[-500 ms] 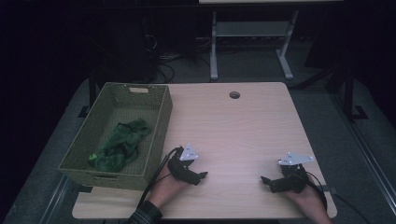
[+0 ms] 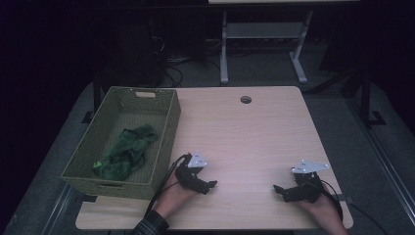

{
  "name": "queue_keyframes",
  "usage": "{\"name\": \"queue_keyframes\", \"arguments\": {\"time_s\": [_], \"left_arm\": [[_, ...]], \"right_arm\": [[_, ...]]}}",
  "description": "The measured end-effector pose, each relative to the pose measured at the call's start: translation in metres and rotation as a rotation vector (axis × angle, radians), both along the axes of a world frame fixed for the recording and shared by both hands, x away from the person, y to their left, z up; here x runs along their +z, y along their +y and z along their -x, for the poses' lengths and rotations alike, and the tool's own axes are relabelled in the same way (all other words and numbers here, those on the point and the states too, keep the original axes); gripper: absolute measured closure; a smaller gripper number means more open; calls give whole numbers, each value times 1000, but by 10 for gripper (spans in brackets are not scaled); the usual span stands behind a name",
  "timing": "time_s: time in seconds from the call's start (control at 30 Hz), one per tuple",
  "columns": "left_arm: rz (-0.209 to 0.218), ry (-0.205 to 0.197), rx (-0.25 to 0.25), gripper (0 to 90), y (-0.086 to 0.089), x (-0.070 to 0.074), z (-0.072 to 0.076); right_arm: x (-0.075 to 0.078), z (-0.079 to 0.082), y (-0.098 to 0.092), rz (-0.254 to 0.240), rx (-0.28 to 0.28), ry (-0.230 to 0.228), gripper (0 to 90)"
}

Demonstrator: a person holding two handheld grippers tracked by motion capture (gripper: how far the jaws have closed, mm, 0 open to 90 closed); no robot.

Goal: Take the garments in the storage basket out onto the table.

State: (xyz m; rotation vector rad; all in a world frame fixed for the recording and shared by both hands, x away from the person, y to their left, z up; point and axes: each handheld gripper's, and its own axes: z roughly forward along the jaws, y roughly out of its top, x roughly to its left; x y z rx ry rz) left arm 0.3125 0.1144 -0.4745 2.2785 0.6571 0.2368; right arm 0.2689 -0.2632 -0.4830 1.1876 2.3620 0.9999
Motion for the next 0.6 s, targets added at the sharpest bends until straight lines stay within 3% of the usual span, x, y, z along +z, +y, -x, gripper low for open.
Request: {"name": "queue_keyframes", "arguments": {"time_s": [0.6], "left_arm": [[-49, 28, -20, 136, 2, 20, 2]], "right_arm": [[0, 0, 0, -1, 0, 0, 25]]}}
